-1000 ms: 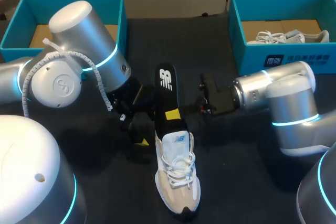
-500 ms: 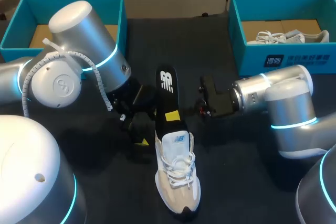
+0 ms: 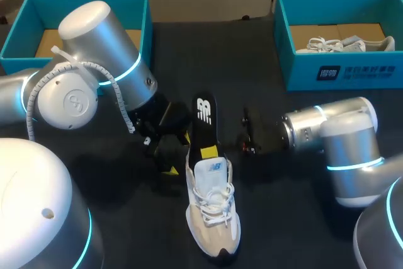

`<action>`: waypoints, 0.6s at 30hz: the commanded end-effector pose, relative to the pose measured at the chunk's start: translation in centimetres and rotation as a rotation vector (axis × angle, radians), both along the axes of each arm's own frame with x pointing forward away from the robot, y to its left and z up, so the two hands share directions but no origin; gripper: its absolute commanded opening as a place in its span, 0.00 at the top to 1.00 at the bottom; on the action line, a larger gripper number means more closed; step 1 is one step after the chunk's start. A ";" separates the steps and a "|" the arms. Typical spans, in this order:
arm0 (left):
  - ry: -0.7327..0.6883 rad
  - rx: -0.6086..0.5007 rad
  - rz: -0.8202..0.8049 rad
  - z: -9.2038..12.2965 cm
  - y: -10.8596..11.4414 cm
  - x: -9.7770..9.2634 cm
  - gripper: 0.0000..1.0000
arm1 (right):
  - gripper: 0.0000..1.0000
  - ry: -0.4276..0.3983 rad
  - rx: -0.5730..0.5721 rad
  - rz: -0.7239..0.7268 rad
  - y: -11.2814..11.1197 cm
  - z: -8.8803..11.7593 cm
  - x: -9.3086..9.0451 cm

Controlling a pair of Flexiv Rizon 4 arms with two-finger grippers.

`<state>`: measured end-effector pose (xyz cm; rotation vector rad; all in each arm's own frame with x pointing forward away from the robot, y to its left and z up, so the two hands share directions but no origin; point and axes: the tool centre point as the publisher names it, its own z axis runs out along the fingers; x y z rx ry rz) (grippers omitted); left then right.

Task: Take the shoe out of the shoebox, open the shoe tongue, remove and reinsert the insole, then place the shoe into the shoebox

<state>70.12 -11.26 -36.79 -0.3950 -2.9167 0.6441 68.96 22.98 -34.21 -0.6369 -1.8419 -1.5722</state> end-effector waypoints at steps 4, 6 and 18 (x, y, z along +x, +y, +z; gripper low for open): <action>-0.002 0.004 0.001 0.1 -0.1 -0.1 0.00 | 1.00 0.007 0.004 -0.018 0.2 -0.8 -1.1; -0.002 0.004 0.001 0.1 -0.1 -0.1 0.00 | 1.00 0.005 -0.001 -0.022 0.1 -0.6 -1.2; -0.002 0.004 0.001 0.1 -0.1 -0.1 0.00 | 0.66 -0.032 -0.016 -0.008 0.3 0.9 -0.3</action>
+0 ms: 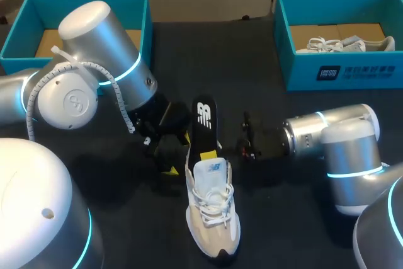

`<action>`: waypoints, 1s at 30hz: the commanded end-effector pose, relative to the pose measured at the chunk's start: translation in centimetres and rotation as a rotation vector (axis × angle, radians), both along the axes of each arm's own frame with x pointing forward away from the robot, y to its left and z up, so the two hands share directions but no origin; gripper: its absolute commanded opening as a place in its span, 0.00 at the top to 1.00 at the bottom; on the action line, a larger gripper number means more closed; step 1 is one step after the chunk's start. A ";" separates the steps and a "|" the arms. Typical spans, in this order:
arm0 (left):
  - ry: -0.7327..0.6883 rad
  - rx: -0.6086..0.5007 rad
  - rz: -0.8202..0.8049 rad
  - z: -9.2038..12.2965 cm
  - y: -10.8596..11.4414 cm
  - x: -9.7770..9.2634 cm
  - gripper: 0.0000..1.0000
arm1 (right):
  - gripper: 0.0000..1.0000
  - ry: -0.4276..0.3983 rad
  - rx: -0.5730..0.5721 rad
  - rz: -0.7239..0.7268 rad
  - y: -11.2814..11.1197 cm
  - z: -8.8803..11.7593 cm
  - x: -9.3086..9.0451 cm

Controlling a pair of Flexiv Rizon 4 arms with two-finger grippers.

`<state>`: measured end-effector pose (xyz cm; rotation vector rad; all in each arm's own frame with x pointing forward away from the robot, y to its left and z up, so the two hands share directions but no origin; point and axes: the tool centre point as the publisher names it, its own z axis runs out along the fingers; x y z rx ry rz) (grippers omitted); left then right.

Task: Take the shoe out of the shoebox, open the shoe tongue, remove and reinsert the insole, then place the shoe into the shoebox

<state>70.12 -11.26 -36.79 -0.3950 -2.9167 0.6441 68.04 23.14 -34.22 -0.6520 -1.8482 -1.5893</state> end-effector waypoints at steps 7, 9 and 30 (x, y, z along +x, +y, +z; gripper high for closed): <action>-0.002 0.004 0.001 0.1 -0.1 -0.1 0.00 | 0.68 -0.043 -0.023 0.029 0.4 1.6 1.2; -0.002 0.004 0.001 0.1 -0.1 -0.1 0.00 | 0.67 -0.044 -0.024 0.031 0.4 1.7 1.3; -0.002 0.004 0.001 0.1 -0.1 -0.1 0.00 | 0.80 -0.072 -0.031 0.030 1.4 3.1 2.6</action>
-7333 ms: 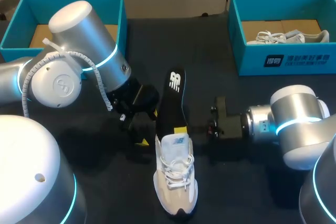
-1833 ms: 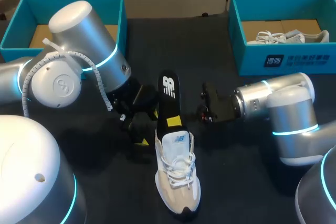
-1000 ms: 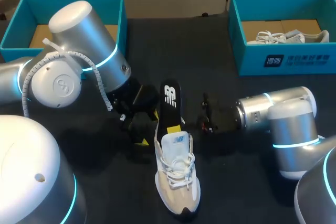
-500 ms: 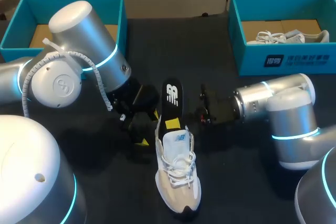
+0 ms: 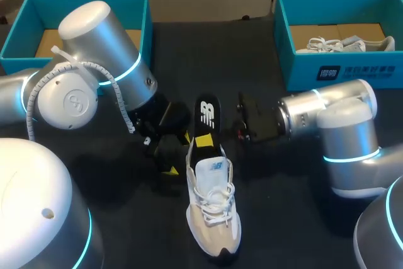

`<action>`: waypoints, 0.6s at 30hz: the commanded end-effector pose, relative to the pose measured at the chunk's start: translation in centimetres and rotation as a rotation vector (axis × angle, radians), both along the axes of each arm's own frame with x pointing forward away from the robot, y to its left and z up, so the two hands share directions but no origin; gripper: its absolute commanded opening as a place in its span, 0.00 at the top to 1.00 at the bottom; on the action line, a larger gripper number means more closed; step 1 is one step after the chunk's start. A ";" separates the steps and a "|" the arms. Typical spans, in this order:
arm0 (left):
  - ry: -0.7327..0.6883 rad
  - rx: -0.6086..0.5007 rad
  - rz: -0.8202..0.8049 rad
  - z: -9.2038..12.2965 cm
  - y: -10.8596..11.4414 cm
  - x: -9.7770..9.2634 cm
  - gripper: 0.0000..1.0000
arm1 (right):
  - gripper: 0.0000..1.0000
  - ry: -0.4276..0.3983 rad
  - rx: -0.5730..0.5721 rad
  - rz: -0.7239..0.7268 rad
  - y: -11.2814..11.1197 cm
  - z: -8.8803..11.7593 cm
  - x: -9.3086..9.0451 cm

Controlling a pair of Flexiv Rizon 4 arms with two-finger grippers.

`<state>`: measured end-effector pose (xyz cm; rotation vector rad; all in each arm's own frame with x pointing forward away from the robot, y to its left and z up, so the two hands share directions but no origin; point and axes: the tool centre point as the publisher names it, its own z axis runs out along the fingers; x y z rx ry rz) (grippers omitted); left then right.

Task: Take the shoe out of the shoebox, open the shoe tongue, remove and reinsert the insole, then place the shoe into the shoebox

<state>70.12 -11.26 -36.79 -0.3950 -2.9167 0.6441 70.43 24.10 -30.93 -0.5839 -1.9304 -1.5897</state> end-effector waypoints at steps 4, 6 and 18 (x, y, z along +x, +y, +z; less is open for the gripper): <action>-0.002 0.004 0.001 0.1 -0.1 -0.1 0.00 | 1.00 0.012 0.009 -0.007 0.2 -0.5 0.5; -0.002 0.004 0.001 0.1 -0.1 -0.1 0.00 | 1.00 0.019 0.012 -0.016 0.2 -0.8 0.5; -0.002 0.004 0.001 0.1 -0.1 -0.1 0.00 | 1.00 0.068 0.008 -0.026 0.1 -2.5 -1.3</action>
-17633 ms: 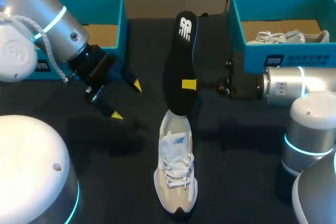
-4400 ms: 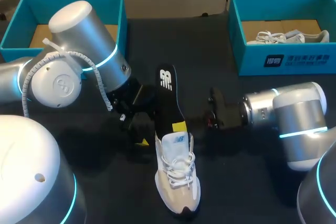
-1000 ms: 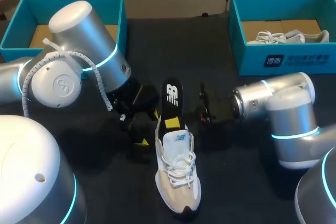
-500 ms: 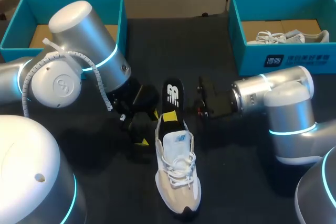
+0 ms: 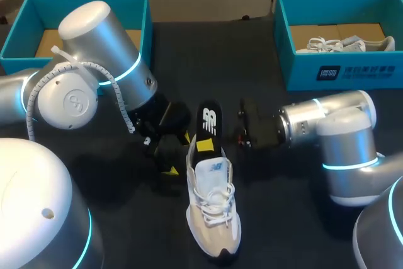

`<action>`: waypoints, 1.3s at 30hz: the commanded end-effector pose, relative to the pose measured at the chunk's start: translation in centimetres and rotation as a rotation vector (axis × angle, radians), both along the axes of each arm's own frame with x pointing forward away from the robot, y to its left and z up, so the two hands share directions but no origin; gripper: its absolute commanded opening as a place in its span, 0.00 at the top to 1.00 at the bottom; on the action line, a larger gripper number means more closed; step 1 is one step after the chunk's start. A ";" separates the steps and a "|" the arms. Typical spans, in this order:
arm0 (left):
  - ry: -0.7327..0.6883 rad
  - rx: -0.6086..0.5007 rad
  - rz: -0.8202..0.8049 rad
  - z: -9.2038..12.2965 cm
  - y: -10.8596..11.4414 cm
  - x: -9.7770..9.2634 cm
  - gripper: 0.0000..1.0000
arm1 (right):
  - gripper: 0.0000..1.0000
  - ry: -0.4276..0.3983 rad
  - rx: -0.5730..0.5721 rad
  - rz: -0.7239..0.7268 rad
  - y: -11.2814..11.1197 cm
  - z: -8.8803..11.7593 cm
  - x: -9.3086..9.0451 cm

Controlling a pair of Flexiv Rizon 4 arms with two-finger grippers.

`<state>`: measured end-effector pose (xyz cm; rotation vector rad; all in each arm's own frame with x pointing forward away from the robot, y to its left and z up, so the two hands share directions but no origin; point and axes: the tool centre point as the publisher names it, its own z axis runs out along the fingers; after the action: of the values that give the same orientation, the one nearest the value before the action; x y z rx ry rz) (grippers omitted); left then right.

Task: Take the shoe out of the shoebox, open the shoe tongue, remove and reinsert the insole, then place the shoe into the shoebox

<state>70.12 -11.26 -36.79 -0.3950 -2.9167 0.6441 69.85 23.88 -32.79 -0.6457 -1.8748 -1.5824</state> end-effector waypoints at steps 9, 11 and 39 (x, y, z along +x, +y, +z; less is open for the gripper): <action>-0.002 0.004 0.001 0.1 -0.1 -0.1 0.00 | 1.00 0.061 -0.010 0.004 0.2 -2.1 -2.0; -0.002 0.004 0.001 0.1 -0.1 -0.1 0.00 | 1.00 0.068 -0.010 0.003 0.1 -2.3 -2.2; -0.002 0.004 0.001 0.1 -0.1 -0.1 0.00 | 0.69 -0.042 0.005 -0.021 0.1 1.0 -1.0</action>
<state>70.12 -11.26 -36.79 -0.3950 -2.9167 0.6441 69.07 24.07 -32.25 -0.6316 -1.8986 -1.5915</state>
